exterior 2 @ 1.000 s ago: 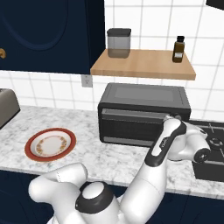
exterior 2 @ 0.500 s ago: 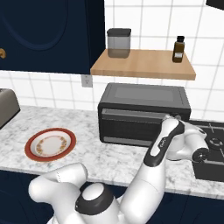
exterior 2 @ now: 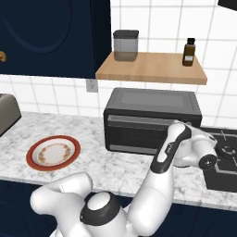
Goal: Pick up the kebab skewer and baguette bread, and place them inside the toaster oven. Close the toaster oven door and start by setting the timer.
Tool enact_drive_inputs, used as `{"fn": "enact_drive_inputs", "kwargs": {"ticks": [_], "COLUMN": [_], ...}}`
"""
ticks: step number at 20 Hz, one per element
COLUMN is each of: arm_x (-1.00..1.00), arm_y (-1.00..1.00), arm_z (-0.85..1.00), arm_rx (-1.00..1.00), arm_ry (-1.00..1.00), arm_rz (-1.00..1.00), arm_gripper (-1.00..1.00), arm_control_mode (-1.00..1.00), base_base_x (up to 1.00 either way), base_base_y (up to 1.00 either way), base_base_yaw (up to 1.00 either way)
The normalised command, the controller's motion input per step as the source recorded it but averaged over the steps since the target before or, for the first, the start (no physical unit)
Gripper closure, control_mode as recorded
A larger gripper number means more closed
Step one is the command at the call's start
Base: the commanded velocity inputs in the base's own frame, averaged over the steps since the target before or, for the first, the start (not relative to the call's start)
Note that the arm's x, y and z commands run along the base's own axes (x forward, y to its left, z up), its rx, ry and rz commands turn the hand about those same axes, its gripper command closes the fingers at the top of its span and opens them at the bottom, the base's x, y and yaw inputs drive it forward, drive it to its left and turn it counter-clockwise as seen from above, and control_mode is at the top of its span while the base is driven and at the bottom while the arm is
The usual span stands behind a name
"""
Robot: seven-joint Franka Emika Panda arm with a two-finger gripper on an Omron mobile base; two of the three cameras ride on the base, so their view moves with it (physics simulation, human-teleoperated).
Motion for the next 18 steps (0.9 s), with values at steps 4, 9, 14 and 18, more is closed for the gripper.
{"fn": "enact_drive_inputs", "kwargs": {"ticks": [4, 9, 14, 18], "arm_x": [0.12, 0.0, 0.0, 0.0], "arm_y": [0.0, 0.0, 0.0, 0.0], "arm_z": [0.0, 0.0, 0.0, 0.0], "arm_rx": [0.0, 0.0, 0.0, 0.0], "arm_ry": [0.0, 0.0, 0.0, 0.0], "arm_rz": [-0.01, 0.0, 0.0, 0.0], "arm_gripper": [-1.0, -1.0, -1.0, -1.0], "arm_control_mode": [-1.0, -1.0, -1.0, -1.0], "base_base_x": [0.0, 0.0, 0.0, 0.0], "base_base_y": [0.0, 0.0, 0.0, 0.0], "base_base_yaw": [0.0, 0.0, 0.0, 0.0]}}
